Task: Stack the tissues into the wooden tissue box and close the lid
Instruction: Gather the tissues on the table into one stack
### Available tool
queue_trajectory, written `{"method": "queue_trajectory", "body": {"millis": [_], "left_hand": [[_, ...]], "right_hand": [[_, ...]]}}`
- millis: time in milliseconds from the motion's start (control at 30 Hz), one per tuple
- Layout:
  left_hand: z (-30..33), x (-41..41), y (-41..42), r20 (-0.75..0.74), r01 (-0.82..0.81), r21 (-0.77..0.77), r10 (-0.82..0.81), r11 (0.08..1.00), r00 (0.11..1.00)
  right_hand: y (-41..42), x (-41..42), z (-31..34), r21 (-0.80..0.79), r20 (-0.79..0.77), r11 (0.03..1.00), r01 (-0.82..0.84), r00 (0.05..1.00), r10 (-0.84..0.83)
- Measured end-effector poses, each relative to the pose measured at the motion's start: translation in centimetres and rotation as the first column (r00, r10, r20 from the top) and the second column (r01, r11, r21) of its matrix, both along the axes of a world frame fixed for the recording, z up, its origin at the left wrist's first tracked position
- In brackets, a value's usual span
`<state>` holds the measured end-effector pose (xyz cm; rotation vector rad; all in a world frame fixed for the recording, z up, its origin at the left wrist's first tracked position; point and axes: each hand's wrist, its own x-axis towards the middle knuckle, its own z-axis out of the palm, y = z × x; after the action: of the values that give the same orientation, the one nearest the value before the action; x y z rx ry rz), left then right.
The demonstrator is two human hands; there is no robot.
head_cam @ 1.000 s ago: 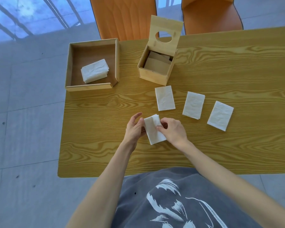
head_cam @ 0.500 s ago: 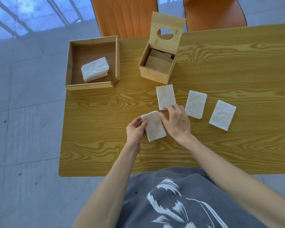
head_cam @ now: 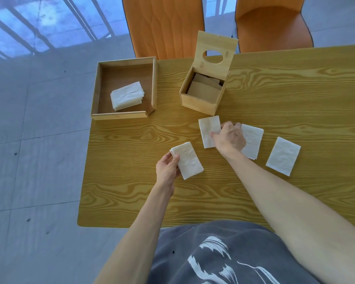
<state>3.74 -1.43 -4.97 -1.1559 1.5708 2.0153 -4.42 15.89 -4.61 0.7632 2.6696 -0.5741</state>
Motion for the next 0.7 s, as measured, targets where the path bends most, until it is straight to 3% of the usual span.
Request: {"method": "queue_trajectory", "body": {"millis": [233,433,500,600,700], "left_hand": [[-0.1,0.0,0.1,0.006,0.015,0.005,-0.015,1.0,1.0],[-0.1,-0.3,0.3,0.004,0.064,0.012,-0.064,0.998,0.998],[-0.1,-0.3,0.4,0.001,0.078,0.017,-0.078,0.997,0.997],[-0.1,-0.3,0.6,-0.002,0.086,0.026,-0.086,0.996,0.996],[-0.1,-0.2,1.0,-0.007,0.094,0.032,-0.094,0.995,0.996]], "right_hand": [[0.4,0.6,0.0,-0.057,-0.087,0.998,-0.036,0.996,0.031],[2.0,2.1,0.5,-0.284,-0.236,0.958,-0.032,0.971,-0.038],[2.8,2.7,0.8,-0.455,-0.232,0.891,-0.005,0.966,-0.113],[3.3,4.0,1.2,-0.706,-0.117,0.707,0.044,0.977,-0.178],[2.8,5.7,1.2,-0.807,-0.035,0.589,0.046,0.991,-0.126]]}}
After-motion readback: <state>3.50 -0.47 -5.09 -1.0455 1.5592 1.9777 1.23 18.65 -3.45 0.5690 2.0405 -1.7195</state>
